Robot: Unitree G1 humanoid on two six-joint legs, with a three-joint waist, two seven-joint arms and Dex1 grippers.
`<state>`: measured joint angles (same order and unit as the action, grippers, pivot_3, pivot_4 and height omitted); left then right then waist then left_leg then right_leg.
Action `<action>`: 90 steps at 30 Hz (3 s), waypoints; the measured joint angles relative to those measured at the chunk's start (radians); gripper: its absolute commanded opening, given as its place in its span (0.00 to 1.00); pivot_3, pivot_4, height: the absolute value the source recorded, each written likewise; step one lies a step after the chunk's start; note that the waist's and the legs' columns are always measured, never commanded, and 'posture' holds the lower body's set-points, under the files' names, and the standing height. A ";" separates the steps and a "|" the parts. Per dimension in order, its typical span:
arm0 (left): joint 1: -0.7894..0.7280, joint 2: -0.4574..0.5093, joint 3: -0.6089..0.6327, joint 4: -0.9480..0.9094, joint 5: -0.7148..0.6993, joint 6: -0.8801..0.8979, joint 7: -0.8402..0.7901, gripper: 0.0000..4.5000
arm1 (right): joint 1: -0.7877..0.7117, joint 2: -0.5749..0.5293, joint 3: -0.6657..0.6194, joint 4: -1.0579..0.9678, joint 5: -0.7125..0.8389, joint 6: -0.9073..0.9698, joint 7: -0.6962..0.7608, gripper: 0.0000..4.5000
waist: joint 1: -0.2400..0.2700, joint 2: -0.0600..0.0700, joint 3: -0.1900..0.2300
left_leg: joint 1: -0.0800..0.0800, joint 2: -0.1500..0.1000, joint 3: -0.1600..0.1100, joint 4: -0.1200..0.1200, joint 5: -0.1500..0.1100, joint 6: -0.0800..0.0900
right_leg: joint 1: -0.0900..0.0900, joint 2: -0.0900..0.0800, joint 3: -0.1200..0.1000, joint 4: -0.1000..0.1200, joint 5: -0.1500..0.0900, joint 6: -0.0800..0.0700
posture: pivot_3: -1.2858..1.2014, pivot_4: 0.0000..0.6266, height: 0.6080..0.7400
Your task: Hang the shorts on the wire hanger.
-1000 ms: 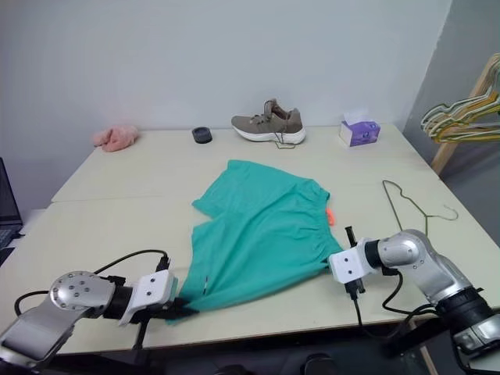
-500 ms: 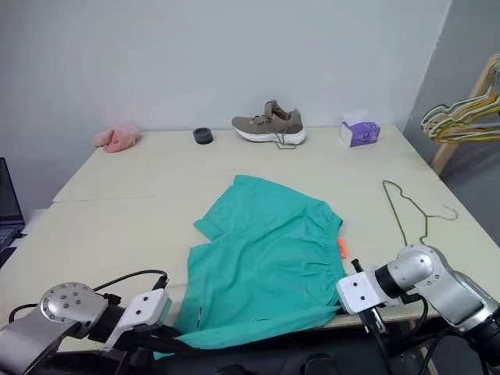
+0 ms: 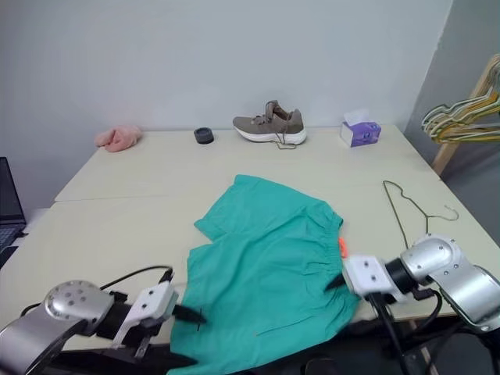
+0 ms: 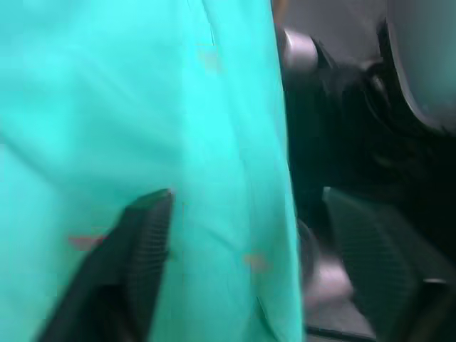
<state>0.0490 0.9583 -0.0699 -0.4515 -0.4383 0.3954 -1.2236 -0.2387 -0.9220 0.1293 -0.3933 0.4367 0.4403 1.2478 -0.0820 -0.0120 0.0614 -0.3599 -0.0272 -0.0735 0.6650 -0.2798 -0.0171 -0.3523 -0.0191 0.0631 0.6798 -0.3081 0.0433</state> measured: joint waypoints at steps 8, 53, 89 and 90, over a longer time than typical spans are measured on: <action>-0.279 -0.220 0.014 0.132 0.008 0.035 0.210 1.00 | -0.008 0.153 -0.227 0.203 -0.077 0.137 -0.462 0.82 | 0.005 -0.003 -0.003 | -0.005 -0.001 0.001 0.000 0.000 0.000 | -0.001 0.000 0.002 0.000 0.004 -0.004 | 0.45 0.00 1.00; -0.472 -0.341 -0.074 0.323 0.118 -0.053 0.180 1.00 | -0.280 0.242 -0.237 1.120 -0.353 0.122 -0.835 0.01 | -0.054 -0.019 -0.025 | 0.012 -0.002 0.002 -0.001 0.000 0.000 | 0.020 0.001 0.006 -0.019 0.006 0.005 | 0.46 0.00 1.00; -0.446 -0.161 0.073 0.433 -0.146 0.472 0.033 1.00 | -0.347 0.118 0.202 0.482 -0.803 -0.884 -0.465 0.01 | -0.082 0.000 -0.016 | -0.005 -0.002 0.002 -0.002 0.000 0.000 | -0.001 0.000 0.006 -0.003 0.006 0.000 | 0.44 0.00 1.00; -0.445 -0.162 0.070 0.430 -0.146 0.472 0.033 1.00 | -0.347 0.123 0.202 0.481 -0.802 -0.891 -0.466 0.01 | -0.082 -0.001 -0.016 | -0.005 -0.002 0.002 -0.002 0.000 0.000 | -0.001 0.000 0.006 -0.003 0.006 0.000 | 0.44 0.00 1.00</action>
<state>-0.3962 0.7960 0.0005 -0.0216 -0.5841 0.8669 -1.1905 -0.5860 -0.7987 0.3317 0.0876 -0.3658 -0.4504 0.7820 -0.1639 -0.0126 0.0456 -0.3650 -0.0291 -0.0718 0.6628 -0.2801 -0.0175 -0.3531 -0.0187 0.0692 0.6768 -0.3026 0.0429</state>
